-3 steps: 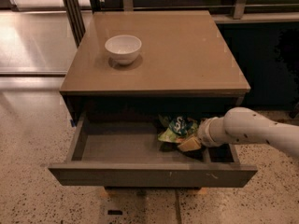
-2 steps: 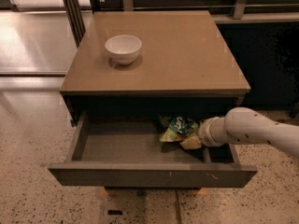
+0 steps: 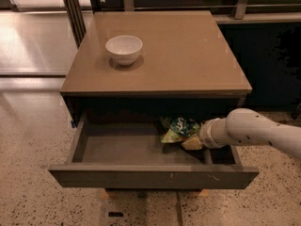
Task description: Pick green rice chip bag from top drawer and place on counter
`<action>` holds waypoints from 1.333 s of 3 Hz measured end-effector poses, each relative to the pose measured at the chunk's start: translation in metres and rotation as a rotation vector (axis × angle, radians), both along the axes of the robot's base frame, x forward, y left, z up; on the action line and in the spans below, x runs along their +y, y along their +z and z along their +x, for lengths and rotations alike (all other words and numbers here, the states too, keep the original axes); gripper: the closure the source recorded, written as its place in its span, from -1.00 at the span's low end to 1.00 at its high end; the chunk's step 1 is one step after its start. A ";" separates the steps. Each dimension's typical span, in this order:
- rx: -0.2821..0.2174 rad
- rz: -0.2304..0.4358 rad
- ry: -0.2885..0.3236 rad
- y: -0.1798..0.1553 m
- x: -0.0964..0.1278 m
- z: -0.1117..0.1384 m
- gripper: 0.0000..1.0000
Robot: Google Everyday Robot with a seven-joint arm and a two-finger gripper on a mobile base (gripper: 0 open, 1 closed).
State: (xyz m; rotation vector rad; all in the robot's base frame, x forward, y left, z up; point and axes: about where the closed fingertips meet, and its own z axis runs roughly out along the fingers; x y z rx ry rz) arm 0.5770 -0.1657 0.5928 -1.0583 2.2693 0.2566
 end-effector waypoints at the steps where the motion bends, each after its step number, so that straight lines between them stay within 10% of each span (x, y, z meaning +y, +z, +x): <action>1: 0.000 0.000 0.000 0.004 0.000 0.000 1.00; 4: -0.137 0.096 -0.033 0.108 -0.033 -0.037 1.00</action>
Offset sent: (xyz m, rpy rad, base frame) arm -0.0232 -0.0281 0.0915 0.0661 -0.1102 -0.0334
